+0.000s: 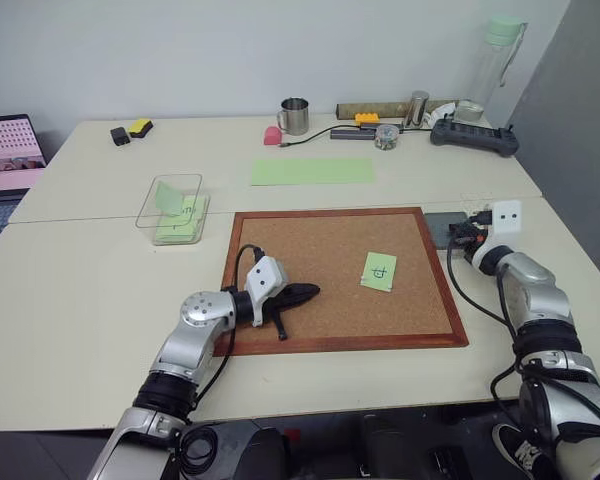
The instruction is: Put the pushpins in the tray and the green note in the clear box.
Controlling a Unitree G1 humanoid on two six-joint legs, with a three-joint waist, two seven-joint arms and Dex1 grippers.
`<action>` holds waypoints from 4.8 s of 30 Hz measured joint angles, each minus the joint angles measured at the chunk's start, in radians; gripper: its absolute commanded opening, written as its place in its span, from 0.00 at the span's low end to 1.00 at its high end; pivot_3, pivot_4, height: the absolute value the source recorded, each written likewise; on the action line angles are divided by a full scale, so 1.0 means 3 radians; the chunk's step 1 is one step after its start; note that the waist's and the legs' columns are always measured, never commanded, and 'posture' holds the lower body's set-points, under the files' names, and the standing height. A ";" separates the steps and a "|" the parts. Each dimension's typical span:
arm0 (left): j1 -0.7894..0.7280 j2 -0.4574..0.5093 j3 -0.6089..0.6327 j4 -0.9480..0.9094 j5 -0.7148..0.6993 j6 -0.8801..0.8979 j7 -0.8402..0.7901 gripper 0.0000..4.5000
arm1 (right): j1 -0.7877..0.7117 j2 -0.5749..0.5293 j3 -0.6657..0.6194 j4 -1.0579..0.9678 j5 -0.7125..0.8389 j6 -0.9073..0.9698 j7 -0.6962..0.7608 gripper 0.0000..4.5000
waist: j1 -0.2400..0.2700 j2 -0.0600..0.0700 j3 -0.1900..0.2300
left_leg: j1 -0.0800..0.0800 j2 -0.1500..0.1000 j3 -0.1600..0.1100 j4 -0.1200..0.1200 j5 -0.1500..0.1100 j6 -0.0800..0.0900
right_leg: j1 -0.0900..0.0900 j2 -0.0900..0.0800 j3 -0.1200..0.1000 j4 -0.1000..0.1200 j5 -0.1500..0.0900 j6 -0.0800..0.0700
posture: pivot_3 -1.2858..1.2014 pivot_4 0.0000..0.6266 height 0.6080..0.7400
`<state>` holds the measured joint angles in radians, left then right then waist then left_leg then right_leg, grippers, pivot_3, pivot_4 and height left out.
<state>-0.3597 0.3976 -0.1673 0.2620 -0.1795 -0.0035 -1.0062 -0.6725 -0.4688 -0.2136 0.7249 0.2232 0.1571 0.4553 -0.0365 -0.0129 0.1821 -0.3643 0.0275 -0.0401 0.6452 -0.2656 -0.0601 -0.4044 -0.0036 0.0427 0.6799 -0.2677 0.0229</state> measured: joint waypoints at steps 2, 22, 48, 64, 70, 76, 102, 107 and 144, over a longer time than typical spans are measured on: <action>0.0009 0.0002 0.0001 -0.0012 0.0000 0.0003 0.0009 0.00 | -0.0024 -0.0008 -0.0003 0.0031 0.0000 -0.0050 0.0007 0.52 | -0.0004 0.0000 0.0000 | 0.0000 0.0000 0.0000 0.0000 0.0000 0.0000 | 0.0000 0.0000 0.0000 0.0000 0.0000 0.0000 | 0.52 0.24 1.00; 0.0014 0.0017 -0.0006 -0.0047 0.0001 0.0059 0.0039 0.00 | 0.1259 -0.0218 0.0444 -0.2056 0.0434 0.0336 0.1310 0.90 | -0.0009 0.0000 0.0000 | -0.0001 0.0002 0.0002 0.0000 -0.0002 0.0004 | -0.0001 0.0002 0.0001 -0.0002 -0.0003 0.0007 | 0.52 0.24 1.00; -0.0006 0.0039 -0.0009 -0.0032 0.0004 0.0053 -0.0026 0.00 | 0.1485 0.0138 0.0955 -0.2246 0.0145 0.0081 0.1271 0.28 | -0.0016 -0.0004 0.0001 | 0.0000 0.0002 0.0002 0.0000 -0.0003 0.0004 | -0.0001 0.0003 0.0001 -0.0006 -0.0001 0.0011 | 0.52 0.24 1.00; 0.0001 0.0042 -0.0010 -0.0057 0.0004 0.0069 -0.0027 0.00 | 0.1527 0.0129 0.0909 -0.2247 0.0108 -0.0013 0.1197 0.01 | -0.0015 -0.0004 0.0002 | -0.0001 0.0002 0.0002 0.0000 -0.0003 0.0004 | -0.0001 0.0003 0.0001 -0.0009 -0.0001 0.0011 | 0.52 0.24 1.00; 0.0004 0.0056 -0.0010 -0.0066 0.0003 0.0073 -0.0039 0.00 | 0.1589 0.0170 0.0793 -0.2533 0.0390 0.0153 0.1204 0.01 | -0.0019 -0.0004 0.0002 | -0.0002 0.0003 0.0002 -0.0001 -0.0003 0.0004 | -0.0002 0.0003 0.0001 -0.0009 -0.0001 0.0011 | 0.52 0.24 1.00; 0.0018 0.0058 -0.0012 -0.0085 0.0003 0.0076 -0.0041 0.00 | 0.1571 0.0170 0.0733 -0.2699 0.0510 0.0225 0.1151 0.01 | -0.0017 -0.0005 0.0002 | -0.0002 0.0002 0.0002 -0.0001 -0.0003 0.0004 | -0.0002 0.0003 0.0001 -0.0011 -0.0001 0.0011 | 0.52 0.24 1.00; 0.0072 0.0084 -0.0008 -0.0151 0.0006 0.0090 -0.0033 0.00 | -0.0133 -0.0002 0.0000 0.0240 0.0085 -0.0128 0.0079 0.41 | -0.0059 -0.0005 0.0002 | -0.0001 0.0002 0.0011 -0.0002 -0.0004 0.0006 | -0.0002 0.0002 0.0011 -0.0010 0.0004 0.0012 | 0.52 0.24 1.00; 0.0090 0.0090 -0.0004 -0.0190 0.0006 0.0127 -0.0021 0.00 | -0.0248 0.0000 -0.0008 0.0401 0.0102 -0.0269 0.0142 0.66 | -0.0064 -0.0005 0.0002 | -0.0001 0.0002 0.0012 -0.0002 -0.0004 0.0007 | -0.0002 0.0002 0.0012 -0.0012 0.0004 0.0012 | 0.52 0.24 1.00; 0.0112 0.0109 -0.0012 -0.0229 0.0009 0.0143 -0.0026 0.00 | 0.1140 0.0493 0.1302 -0.2174 0.0018 0.0359 0.0905 0.63 | -0.0062 -0.0007 0.0002 | -0.0001 0.0004 0.0007 -0.0003 -0.0006 0.0010 | -0.0003 0.0004 0.0005 -0.0015 0.0001 0.0015 | 0.52 0.24 1.00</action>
<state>-0.3261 0.4302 -0.1708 0.1934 -0.1769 0.0394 -1.0141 -0.3305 -0.3210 0.1770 0.0726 0.2286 0.2647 0.7266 -0.0551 -0.0149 0.1828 -0.3647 0.0289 -0.0380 0.6445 -0.2676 -0.0572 -0.4052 -0.0025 0.0443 0.6755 -0.2673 0.0275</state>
